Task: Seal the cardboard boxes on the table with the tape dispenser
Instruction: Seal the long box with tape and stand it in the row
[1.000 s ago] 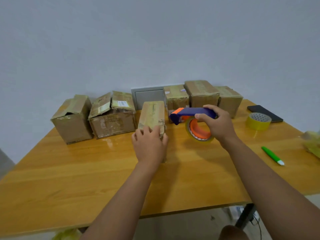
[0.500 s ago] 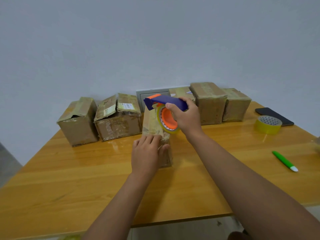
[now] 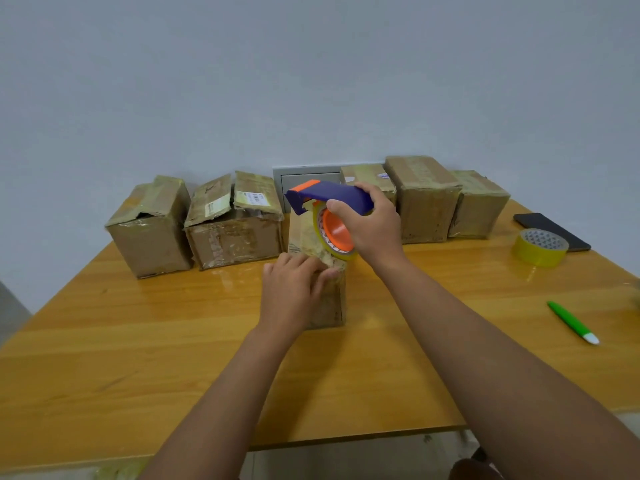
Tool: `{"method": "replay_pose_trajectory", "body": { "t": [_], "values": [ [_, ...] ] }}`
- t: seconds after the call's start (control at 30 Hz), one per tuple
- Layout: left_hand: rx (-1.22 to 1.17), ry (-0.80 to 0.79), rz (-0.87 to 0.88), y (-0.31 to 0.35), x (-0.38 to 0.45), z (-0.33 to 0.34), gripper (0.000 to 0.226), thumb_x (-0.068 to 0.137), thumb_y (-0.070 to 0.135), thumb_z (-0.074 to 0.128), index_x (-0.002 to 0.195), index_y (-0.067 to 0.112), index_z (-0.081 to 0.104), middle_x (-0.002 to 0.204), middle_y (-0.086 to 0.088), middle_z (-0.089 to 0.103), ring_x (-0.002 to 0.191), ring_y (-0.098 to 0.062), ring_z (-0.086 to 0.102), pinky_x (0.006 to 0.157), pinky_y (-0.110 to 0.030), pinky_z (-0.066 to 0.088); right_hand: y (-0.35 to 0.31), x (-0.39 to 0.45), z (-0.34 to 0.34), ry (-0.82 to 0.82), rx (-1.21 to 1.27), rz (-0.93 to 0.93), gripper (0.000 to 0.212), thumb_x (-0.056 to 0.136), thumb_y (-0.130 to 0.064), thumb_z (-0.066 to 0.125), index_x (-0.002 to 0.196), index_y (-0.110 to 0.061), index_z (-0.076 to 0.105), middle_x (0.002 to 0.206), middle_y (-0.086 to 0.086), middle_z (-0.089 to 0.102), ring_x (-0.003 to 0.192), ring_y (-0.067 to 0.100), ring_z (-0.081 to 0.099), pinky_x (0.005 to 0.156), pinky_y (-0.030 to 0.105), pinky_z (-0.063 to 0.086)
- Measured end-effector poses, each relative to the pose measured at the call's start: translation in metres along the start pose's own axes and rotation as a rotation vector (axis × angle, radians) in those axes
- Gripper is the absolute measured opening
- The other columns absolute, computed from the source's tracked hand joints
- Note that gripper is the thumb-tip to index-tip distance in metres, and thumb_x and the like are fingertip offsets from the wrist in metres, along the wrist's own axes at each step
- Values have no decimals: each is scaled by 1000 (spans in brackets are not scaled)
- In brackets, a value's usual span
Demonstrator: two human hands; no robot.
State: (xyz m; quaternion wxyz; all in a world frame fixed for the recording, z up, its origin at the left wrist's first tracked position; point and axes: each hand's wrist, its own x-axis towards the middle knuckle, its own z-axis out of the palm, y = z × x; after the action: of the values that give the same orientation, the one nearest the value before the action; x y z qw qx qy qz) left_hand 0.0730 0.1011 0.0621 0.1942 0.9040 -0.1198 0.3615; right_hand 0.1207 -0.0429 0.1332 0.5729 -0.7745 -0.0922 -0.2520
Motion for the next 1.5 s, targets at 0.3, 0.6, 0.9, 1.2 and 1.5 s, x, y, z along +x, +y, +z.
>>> {"method": "replay_pose_trajectory", "body": {
  "t": [0.3,0.6,0.9,1.2,1.5],
  "values": [
    [39,180,111,-9,-15,29,40,91,56,52,93,17,63,93,1,63,91,-20,50,80,-35,30,4,-1,-2,41,76,29,53,84,-37,74,130,-15,56,115,-5,57,95,4,55,65,0,43],
    [-96,114,55,-3,-20,12,44,91,52,56,113,15,63,112,0,63,107,-16,52,93,-33,38,5,0,0,10,15,-12,54,83,-43,74,128,-20,56,115,-7,59,101,9,56,77,16,50],
    [-233,90,-23,-25,-16,3,26,94,35,56,95,12,67,106,1,62,102,-15,51,89,-8,33,6,1,-1,26,24,-19,51,84,-40,74,126,-18,58,113,-6,59,100,10,57,78,18,50],
    [-299,40,-22,-31,-21,0,23,90,28,67,107,13,66,117,8,58,111,-6,47,95,-5,29,9,3,-1,43,65,-13,48,85,-36,74,125,-14,60,114,0,63,99,12,60,70,6,47],
    [-633,-139,-194,-36,-24,-16,33,92,24,62,125,25,61,131,14,57,122,0,50,98,-23,44,9,2,-3,45,63,-45,48,85,-33,75,126,-12,60,114,1,62,99,12,59,70,4,45]
  ]
}}
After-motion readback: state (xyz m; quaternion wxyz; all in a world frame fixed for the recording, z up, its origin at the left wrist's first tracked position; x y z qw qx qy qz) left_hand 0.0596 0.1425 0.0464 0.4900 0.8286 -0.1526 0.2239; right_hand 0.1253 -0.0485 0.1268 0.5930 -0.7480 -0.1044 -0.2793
